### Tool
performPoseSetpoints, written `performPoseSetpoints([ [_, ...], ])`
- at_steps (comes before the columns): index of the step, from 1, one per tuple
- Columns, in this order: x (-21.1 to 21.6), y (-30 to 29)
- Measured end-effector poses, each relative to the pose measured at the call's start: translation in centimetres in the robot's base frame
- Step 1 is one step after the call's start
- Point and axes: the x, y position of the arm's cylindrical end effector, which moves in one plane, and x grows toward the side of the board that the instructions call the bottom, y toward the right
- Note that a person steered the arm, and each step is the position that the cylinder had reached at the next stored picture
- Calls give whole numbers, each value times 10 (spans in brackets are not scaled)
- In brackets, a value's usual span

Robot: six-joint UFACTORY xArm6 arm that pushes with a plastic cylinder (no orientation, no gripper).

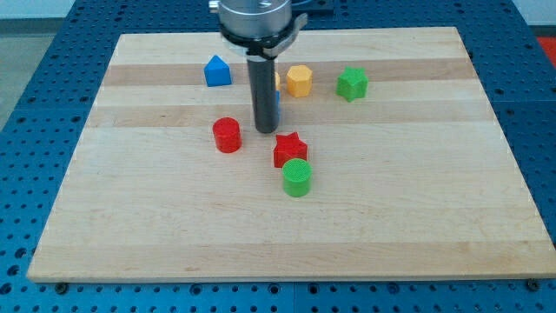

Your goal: Slide the cube diagonally bottom left to the triangle

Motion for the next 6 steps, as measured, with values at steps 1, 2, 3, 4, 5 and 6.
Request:
performPoseSetpoints([
  [1, 0, 21],
  [2, 0, 47],
  [3, -14, 56],
  [4, -25, 56],
  [5, -27, 52],
  [6, -30, 5],
])
